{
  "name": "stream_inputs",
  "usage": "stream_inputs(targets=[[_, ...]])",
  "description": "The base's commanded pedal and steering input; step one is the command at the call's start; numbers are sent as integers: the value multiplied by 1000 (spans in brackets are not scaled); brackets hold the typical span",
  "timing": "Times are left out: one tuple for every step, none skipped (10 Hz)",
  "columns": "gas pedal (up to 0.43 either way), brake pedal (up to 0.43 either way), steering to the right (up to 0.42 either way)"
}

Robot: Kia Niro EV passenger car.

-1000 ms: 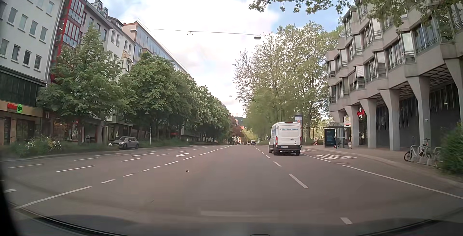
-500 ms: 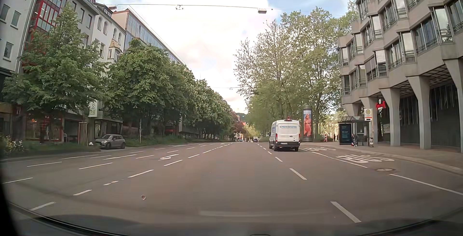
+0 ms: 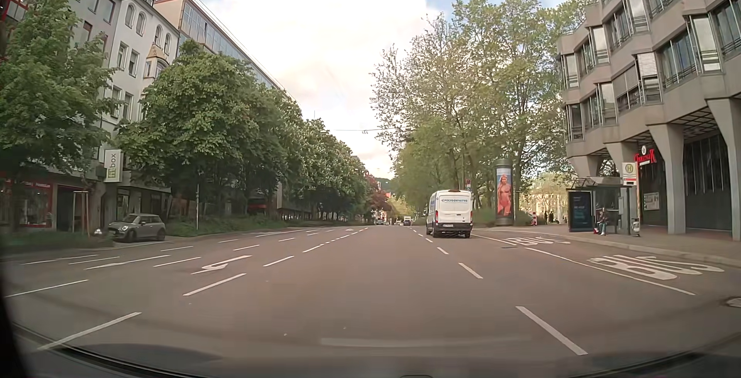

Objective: Follow the waypoints while adhering to traffic rules and regulations

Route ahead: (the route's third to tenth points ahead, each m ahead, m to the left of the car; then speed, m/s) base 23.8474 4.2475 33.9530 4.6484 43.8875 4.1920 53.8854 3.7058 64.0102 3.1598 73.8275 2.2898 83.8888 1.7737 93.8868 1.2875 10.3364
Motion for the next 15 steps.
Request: stream_inputs(targets=[[138, 0, 5], [138, 0, 5], [138, 0, 4], [138, 0, 3], [130, 0, 3], [130, 0, 3], [118, 0, 3], [118, 0, 3], [118, 0, 3], [110, 0, 3], [110, 0, 3], [110, 0, 3], [110, 0, 3], [110, 0, 2], [110, 0, 0]])
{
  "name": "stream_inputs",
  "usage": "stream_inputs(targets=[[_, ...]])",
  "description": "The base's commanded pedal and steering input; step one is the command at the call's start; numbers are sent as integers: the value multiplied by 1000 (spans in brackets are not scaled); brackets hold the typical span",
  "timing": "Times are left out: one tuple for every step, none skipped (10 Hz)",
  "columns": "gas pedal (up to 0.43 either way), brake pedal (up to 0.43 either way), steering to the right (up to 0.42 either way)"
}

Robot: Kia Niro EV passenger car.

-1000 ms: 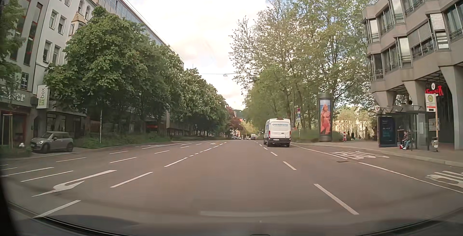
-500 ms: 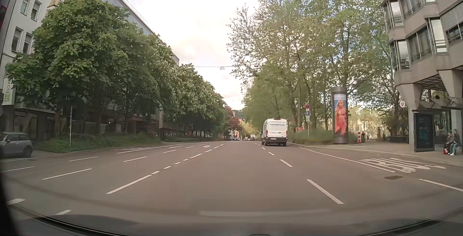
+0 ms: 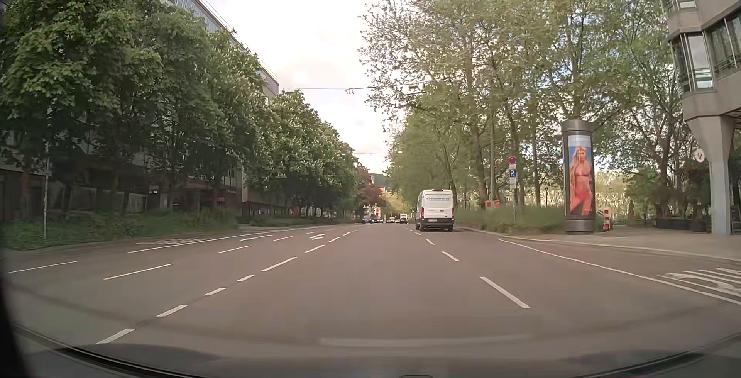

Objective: Follow the waypoints while adhering to traffic rules and regulations

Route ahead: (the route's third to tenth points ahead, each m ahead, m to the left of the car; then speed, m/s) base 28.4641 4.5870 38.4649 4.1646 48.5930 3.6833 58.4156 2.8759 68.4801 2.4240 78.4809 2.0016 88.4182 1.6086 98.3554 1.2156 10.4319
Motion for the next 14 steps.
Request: stream_inputs(targets=[[110, 0, -1], [110, 0, -1], [110, 0, 0], [110, 0, 2], [110, 0, 2], [110, 0, 2], [110, 0, 2], [110, 0, 2], [110, 0, 2], [110, 0, 2], [110, 0, 3], [110, 0, 3], [110, 0, 2], [110, 0, 2]])
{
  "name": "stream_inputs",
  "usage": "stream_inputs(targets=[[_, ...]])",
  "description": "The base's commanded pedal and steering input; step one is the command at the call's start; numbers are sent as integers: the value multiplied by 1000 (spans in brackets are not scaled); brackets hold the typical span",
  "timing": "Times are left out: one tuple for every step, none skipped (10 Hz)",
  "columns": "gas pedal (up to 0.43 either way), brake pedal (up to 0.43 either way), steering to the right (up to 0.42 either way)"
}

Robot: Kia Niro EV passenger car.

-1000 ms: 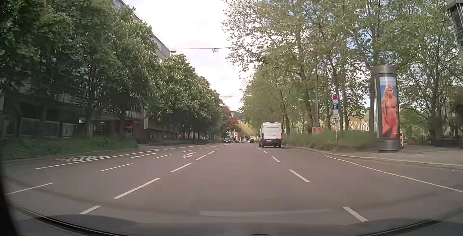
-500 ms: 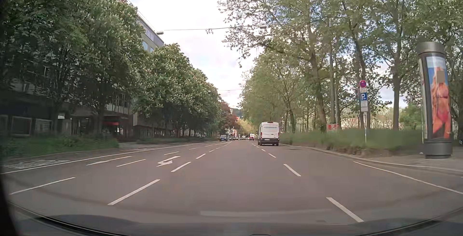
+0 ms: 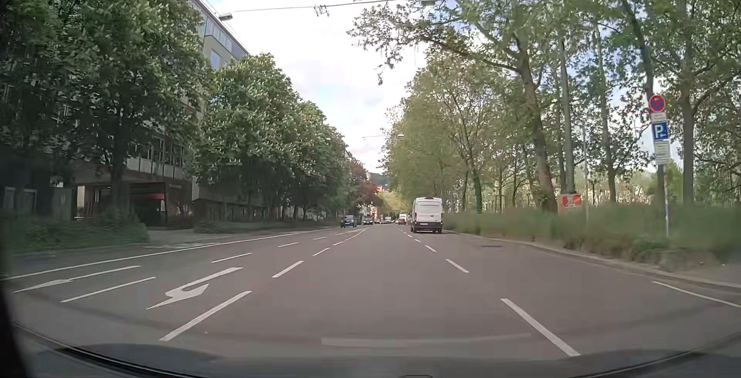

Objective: Follow the waypoints while adhering to traffic rules and regulations

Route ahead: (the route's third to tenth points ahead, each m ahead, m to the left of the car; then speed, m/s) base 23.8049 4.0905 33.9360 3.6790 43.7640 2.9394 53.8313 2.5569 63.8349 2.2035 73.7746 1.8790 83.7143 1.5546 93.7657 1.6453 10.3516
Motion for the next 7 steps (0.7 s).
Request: stream_inputs(targets=[[110, 0, 2], [110, 0, 2], [110, 0, 2], [110, 0, 2], [110, 0, 2], [110, 0, 1], [110, 0, 0]])
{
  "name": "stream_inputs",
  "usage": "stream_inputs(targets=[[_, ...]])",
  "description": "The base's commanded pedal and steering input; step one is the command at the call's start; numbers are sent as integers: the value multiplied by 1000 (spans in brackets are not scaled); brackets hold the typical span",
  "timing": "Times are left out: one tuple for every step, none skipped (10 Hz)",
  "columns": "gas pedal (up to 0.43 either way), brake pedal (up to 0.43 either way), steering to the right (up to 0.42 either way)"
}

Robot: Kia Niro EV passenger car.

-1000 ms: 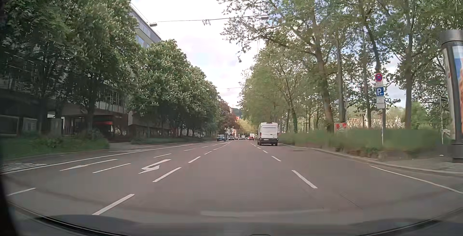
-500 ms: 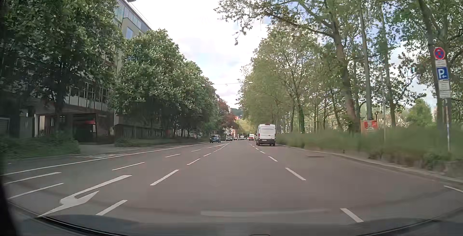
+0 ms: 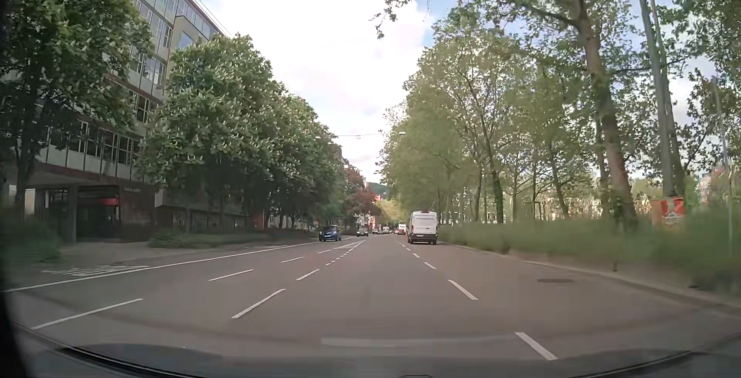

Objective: Follow the waypoints while adhering to traffic rules and regulations

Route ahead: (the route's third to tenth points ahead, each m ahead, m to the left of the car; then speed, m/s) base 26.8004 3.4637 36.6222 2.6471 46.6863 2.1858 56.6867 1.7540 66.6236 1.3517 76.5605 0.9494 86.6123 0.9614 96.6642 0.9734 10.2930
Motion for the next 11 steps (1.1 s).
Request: stream_inputs(targets=[[110, 0, 0], [110, 0, 0], [110, 0, 0], [110, 0, 0], [110, 0, 0], [110, 0, 0], [110, 0, -1], [110, 0, -1], [110, 0, -2], [110, 0, -1], [110, 0, -3]])
